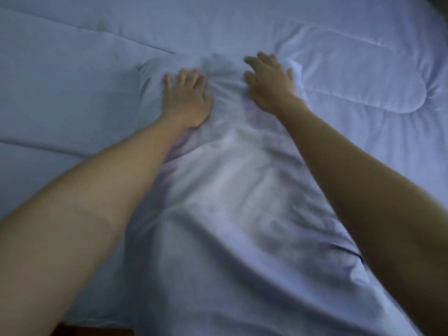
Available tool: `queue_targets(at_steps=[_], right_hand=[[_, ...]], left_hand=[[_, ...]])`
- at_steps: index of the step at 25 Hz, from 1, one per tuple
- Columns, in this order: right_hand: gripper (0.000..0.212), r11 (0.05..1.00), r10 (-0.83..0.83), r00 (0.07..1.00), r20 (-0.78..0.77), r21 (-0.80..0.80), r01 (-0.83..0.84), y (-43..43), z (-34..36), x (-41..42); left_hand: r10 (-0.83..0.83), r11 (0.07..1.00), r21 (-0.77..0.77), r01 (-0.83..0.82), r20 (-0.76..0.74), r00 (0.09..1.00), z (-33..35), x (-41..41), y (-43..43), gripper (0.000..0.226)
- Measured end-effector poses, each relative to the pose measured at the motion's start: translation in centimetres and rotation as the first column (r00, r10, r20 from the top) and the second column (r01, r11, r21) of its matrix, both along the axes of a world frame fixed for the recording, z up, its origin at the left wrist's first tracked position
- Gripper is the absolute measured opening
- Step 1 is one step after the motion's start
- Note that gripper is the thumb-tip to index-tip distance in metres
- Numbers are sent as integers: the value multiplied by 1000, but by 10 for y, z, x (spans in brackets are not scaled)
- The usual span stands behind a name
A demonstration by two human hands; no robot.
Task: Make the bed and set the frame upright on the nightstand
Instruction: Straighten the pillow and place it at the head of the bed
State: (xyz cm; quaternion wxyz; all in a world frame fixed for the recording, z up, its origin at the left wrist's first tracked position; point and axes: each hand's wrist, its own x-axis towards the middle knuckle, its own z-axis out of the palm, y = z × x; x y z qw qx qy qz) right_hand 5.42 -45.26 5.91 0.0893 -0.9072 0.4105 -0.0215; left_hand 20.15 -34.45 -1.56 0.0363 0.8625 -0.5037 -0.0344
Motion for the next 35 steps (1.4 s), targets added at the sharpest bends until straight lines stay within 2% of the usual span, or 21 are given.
queue_targets(at_steps=[2,5,7,8,9,10,12,14,16,18,20,21,22,23,25,27,28,30,32,33,35], right_hand=[[48,993,104,994,-35,61,-102,12,-27,21],[50,991,121,981,-150,-45,-129,3,-61,-3],[50,995,-89,989,-119,-59,83,-16,-54,-29],[50,967,-252,963,-92,15,254,-21,-45,-41],[52,910,-398,915,-61,102,402,-18,-36,-49],[54,867,-476,879,-31,153,475,-4,-29,-54],[56,931,-353,935,38,110,347,50,-28,-62],[58,998,-35,999,19,61,34,122,-40,-83],[57,998,63,996,-58,0,-63,158,-50,-129],[55,994,-107,992,-72,28,109,151,-44,-183],[51,901,-385,919,-83,183,393,135,-29,-221],[49,842,-473,876,-98,243,482,133,-21,-231],[49,850,-461,881,-102,235,472,142,-16,-234],[50,914,-354,933,-70,186,361,160,-15,-230],[53,996,36,999,-31,85,-33,216,-18,-225],[56,939,344,924,-166,80,-335,269,-33,-249],[57,924,381,903,-197,81,-373,279,-39,-267],[60,959,274,952,-140,121,-258,264,-37,-306],[58,994,68,995,-71,94,-62,233,-30,-339],[56,984,-43,998,-55,169,52,215,-25,-349],[58,882,-254,962,-99,385,273,184,-14,-353]], left_hand=[[47,999,-6,-47,-4,999,2,29,-19,55],[170,983,-49,-177,-120,978,-2,50,-21,62],[419,893,-27,-450,-318,851,6,53,-5,69],[503,839,-26,-544,-347,792,14,46,5,70],[518,822,-84,-564,-300,801,21,33,16,69],[458,845,-194,-498,-217,862,28,14,27,66],[157,909,-366,-198,-138,978,37,-41,54,58],[-51,967,-255,30,-78,996,25,-97,94,62],[-25,994,-105,25,0,1000,9,-133,141,69],[166,983,-77,-169,-35,985,6,-152,182,82],[400,916,54,-398,-195,895,16,-166,214,101],[460,888,117,-445,-228,858,21,-179,228,109],[440,898,128,-421,-210,873,25,-198,244,113],[328,944,106,-313,-177,928,26,-219,259,115],[124,988,110,-113,-105,987,16,-252,289,112],[203,978,78,-194,-142,969,17,-267,316,114],[298,955,70,-289,-207,932,19,-265,329,116],[513,858,256,-445,-390,765,22,-261,354,118],[587,810,367,-458,-502,636,24,-257,369,110],[576,817,389,-425,-534,619,23,-253,371,99],[547,816,484,-315,-472,692,22,-239,368,70]])
